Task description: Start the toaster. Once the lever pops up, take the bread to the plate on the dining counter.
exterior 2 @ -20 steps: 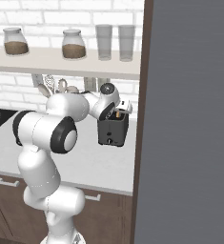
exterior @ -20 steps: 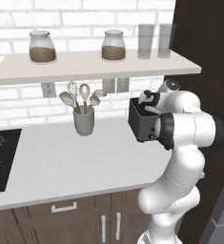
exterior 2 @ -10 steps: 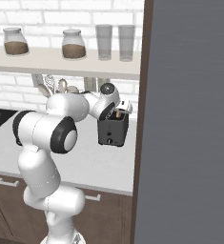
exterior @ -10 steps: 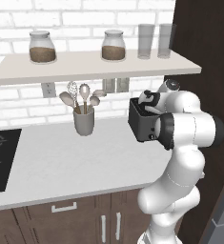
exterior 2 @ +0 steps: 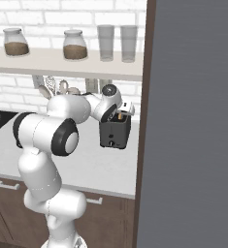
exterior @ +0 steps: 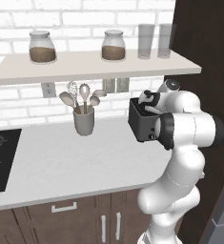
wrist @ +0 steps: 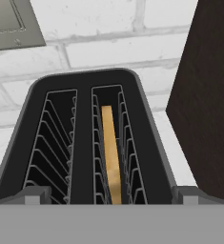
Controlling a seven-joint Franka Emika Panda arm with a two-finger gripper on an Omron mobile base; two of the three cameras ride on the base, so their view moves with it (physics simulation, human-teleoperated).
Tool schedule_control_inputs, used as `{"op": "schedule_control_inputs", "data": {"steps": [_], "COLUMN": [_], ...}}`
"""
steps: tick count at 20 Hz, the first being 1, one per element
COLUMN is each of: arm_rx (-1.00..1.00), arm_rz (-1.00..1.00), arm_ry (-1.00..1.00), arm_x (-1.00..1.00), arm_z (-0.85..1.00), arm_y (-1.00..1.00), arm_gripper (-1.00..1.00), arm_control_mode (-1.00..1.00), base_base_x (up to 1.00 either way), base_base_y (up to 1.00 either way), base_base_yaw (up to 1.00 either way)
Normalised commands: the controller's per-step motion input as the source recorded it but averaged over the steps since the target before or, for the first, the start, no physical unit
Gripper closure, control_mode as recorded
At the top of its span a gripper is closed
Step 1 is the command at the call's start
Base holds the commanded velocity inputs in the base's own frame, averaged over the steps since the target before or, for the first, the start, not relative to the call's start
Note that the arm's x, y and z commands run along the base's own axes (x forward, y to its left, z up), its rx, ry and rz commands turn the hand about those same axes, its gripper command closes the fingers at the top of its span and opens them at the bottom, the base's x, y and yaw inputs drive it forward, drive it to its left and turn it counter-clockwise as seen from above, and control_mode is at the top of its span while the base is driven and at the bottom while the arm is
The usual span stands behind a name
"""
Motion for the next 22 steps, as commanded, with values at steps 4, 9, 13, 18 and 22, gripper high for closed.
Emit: {"op": "schedule_control_inputs", "data": {"steps": [4,9,13,18,22], "arm_rx": [0.0,0.0,0.0,0.0,0.0], "arm_rz": [0.0,0.0,0.0,0.0,0.0], "arm_ry": [0.0,0.0,0.0,0.0,0.0], "arm_x": [0.0,0.0,0.0,0.0,0.0], "arm_z": [0.0,0.0,0.0,0.0,0.0], "arm_y": [0.0,0.0,0.0,0.0,0.0], "arm_gripper": [-1.0,-1.0,-1.0,-1.0,-1.0], "arm_control_mode": [-1.0,-1.0,-1.0,-1.0,-1.0], "base_base_x": [0.0,0.0,0.0,0.0,0.0], "base_base_y": [0.0,0.0,0.0,0.0,0.0], "base_base_yaw": [0.0,0.0,0.0,0.0,0.0]}}
